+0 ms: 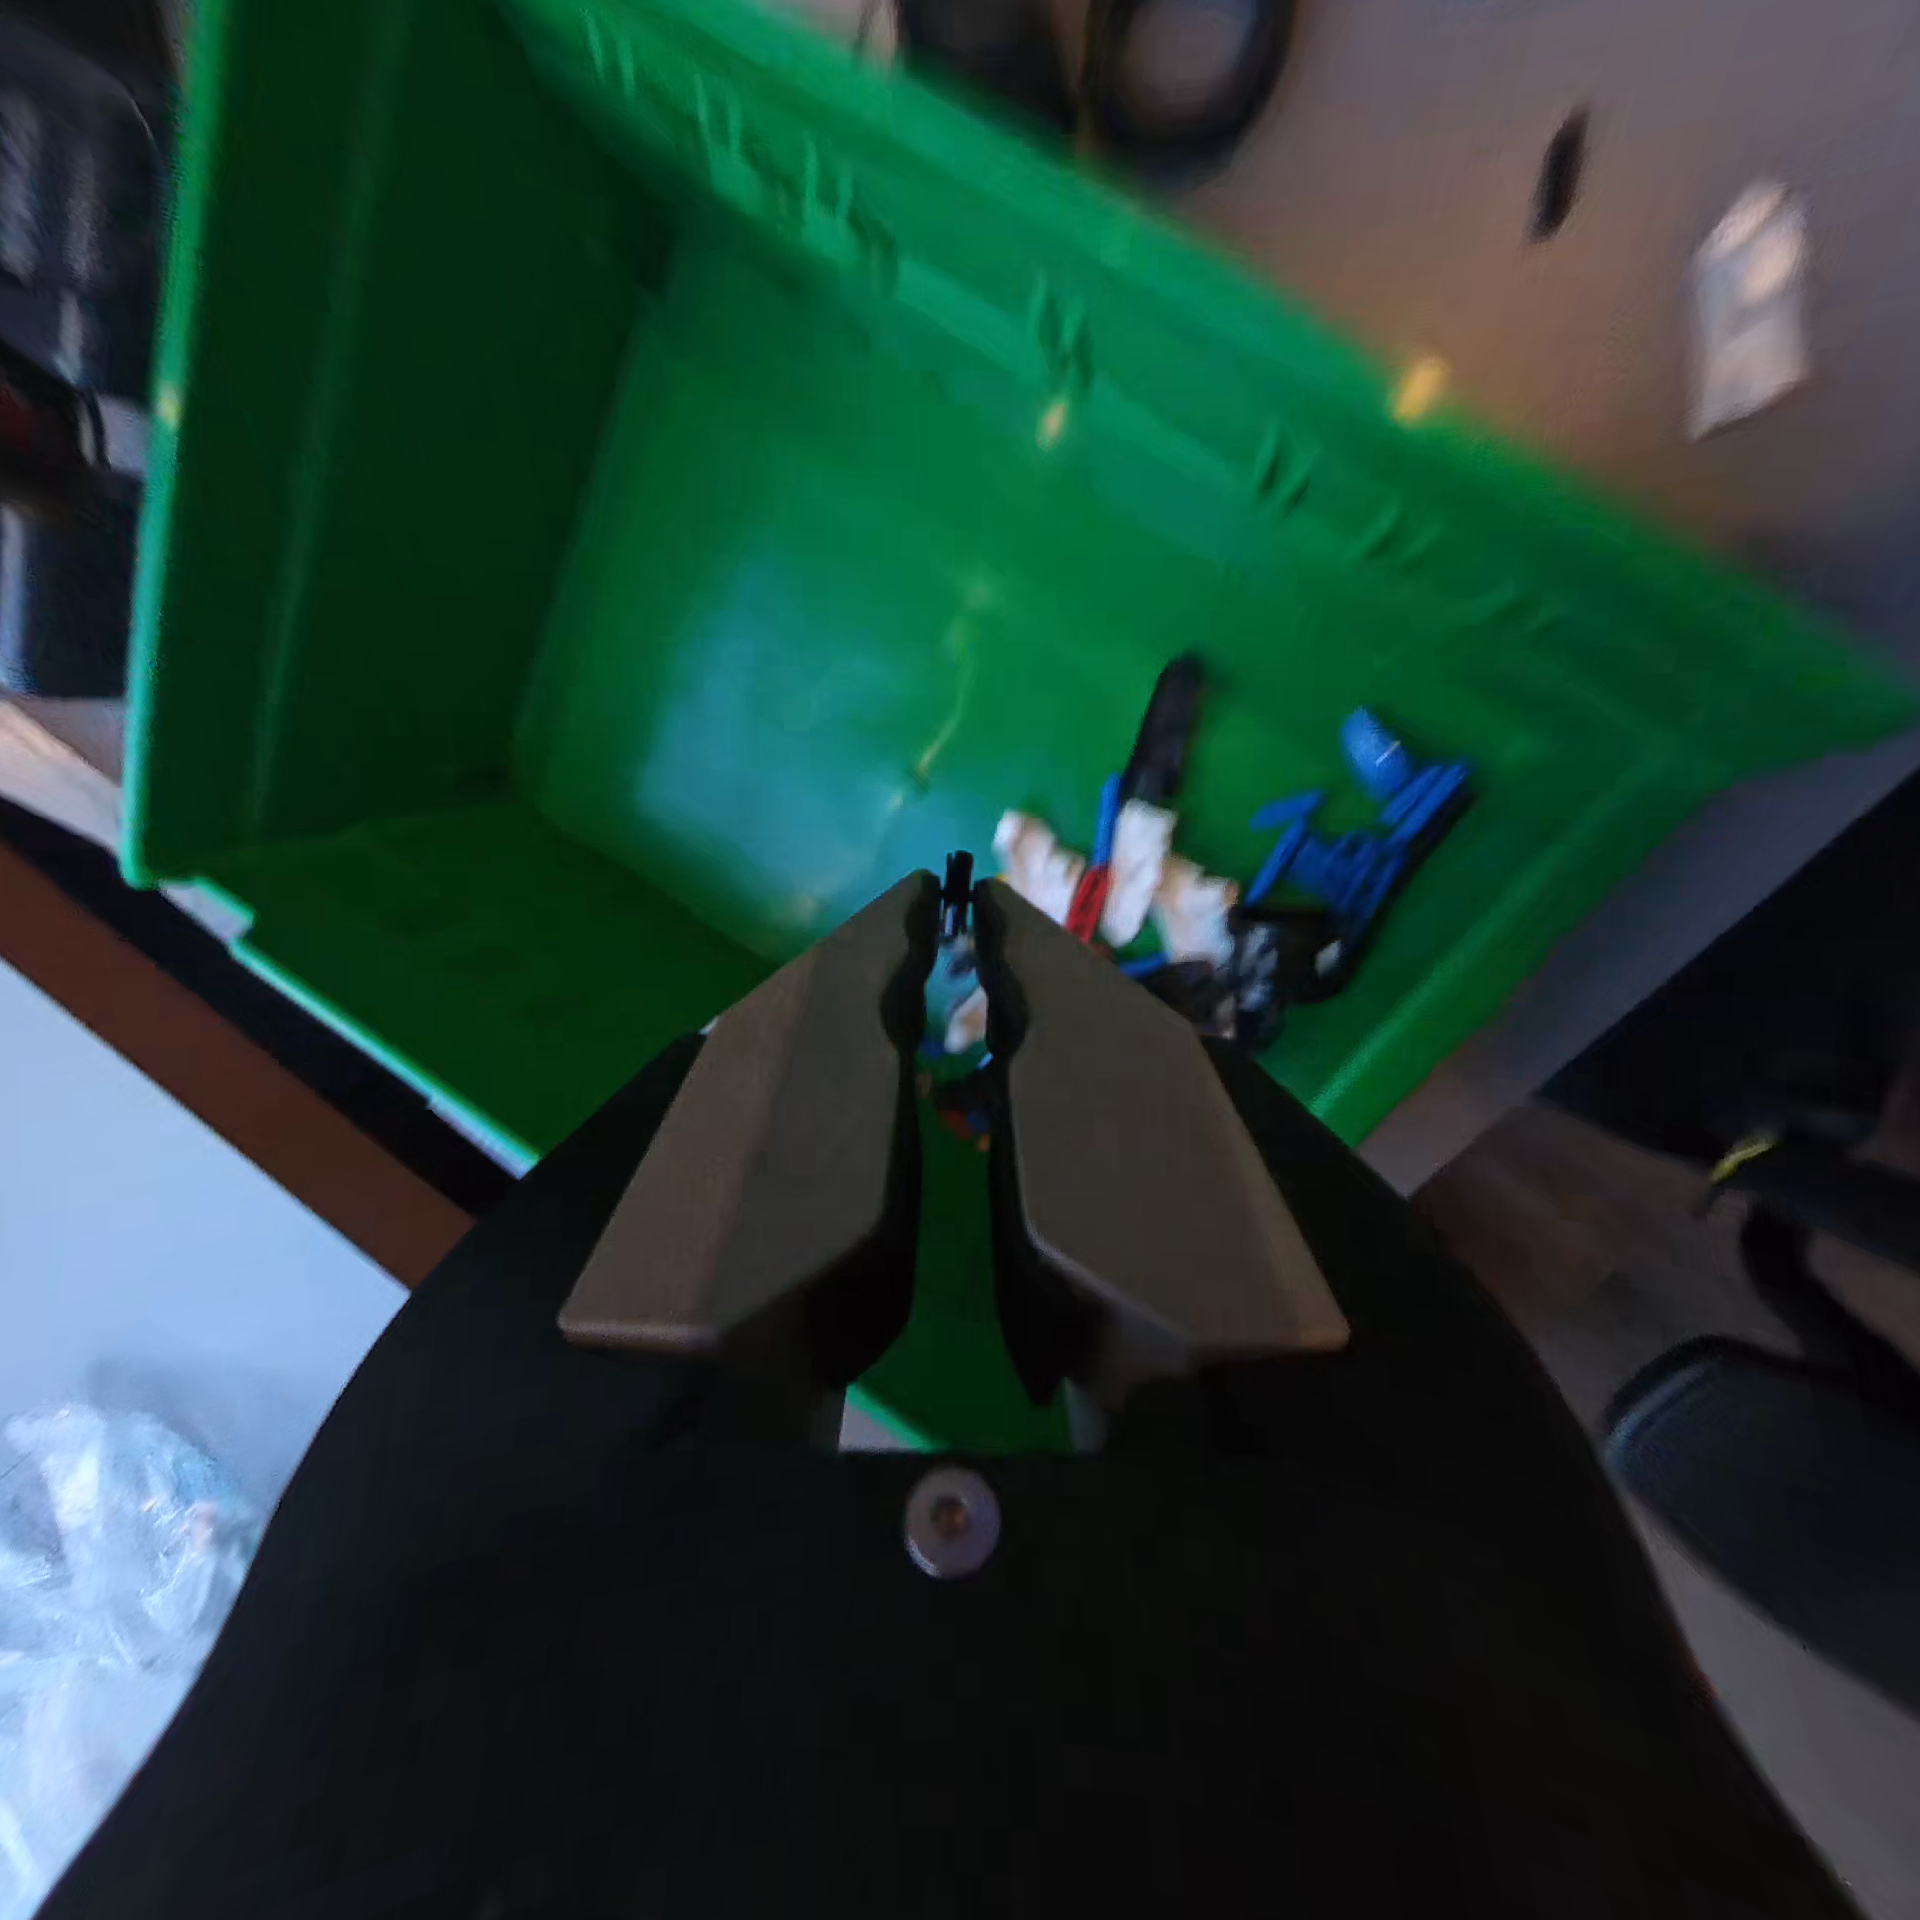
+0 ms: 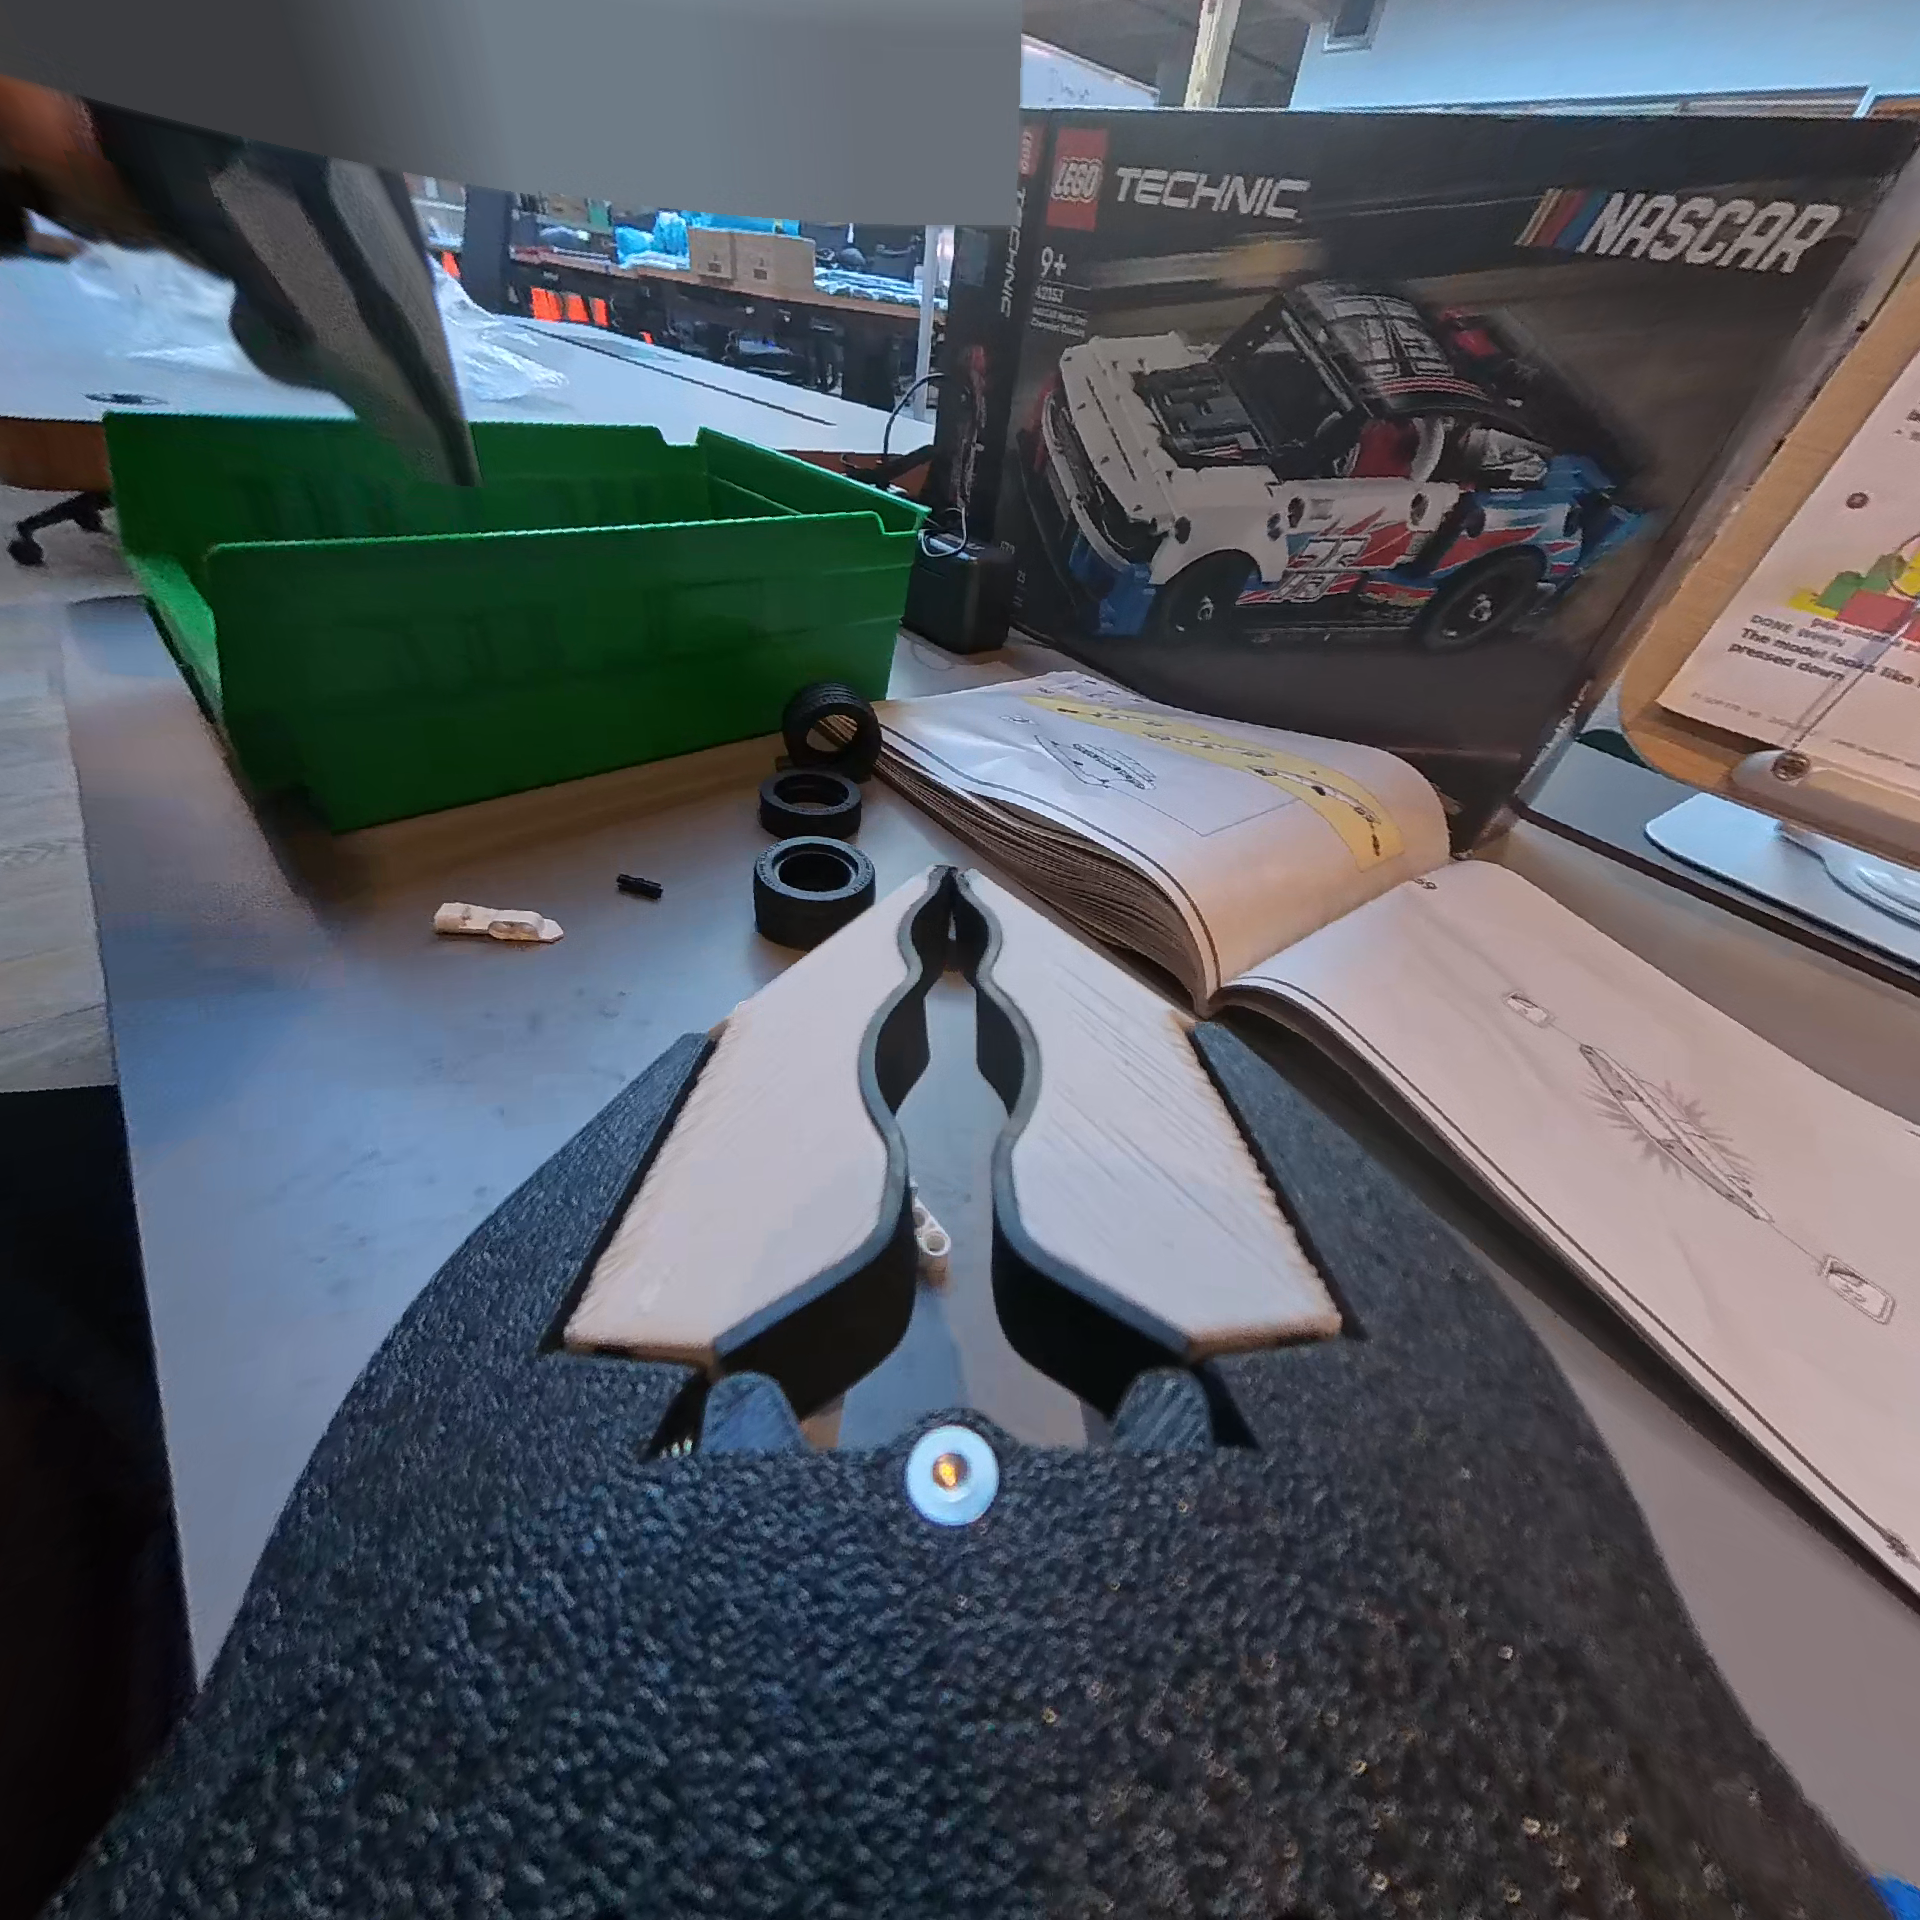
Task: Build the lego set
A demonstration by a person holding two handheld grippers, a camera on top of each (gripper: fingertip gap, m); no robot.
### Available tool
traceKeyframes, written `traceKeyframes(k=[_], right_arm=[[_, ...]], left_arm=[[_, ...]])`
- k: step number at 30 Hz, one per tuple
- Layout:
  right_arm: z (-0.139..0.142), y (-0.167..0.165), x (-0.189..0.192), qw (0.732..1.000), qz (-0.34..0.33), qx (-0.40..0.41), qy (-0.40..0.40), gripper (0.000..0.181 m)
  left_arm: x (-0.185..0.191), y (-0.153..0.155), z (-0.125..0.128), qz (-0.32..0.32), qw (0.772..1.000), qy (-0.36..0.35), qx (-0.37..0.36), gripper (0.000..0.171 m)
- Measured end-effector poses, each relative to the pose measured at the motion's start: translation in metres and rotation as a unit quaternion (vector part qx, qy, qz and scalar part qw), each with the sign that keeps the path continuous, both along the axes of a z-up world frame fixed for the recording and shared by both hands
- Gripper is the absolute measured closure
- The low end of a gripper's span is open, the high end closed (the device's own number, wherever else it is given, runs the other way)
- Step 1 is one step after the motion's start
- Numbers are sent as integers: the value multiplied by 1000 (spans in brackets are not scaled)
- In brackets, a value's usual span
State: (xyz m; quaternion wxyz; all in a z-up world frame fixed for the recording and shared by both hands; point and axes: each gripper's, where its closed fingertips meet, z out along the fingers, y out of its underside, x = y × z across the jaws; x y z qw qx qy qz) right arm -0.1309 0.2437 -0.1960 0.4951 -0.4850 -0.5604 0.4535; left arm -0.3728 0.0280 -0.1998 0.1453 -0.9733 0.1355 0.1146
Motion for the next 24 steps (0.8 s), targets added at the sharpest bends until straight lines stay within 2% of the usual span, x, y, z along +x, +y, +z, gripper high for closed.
traceKeyframes(k=[2,4,6,9,11,17,19,24], right_arm=[[1,-2,0,1000,4,2,2,181],[2,-3,1,1000,7,0,6,181],[4,-4,2,1000,10,-5,10,181],[5,-5,4,1000,14,-13,15,181],[6,-6,6,1000,17,-18,17,181],[14,-6,13,999,26,-28,31,181],[16,-5,15,999,25,-29,34,181],[19,2,18,998,20,-41,41,181]], left_arm=[[39,28,17,-17,998,-31,45,168],[84,54,21,-57,995,-52,64,168],[111,75,13,-72,995,-35,54,169],[147,94,-15,-81,994,-75,-3,168],[151,95,-40,-70,993,-63,-69,168],[145,100,-91,-66,988,-8,-141,168],[137,92,-98,-53,983,15,-177,168],[144,96,-96,-61,985,-5,-161,161]])
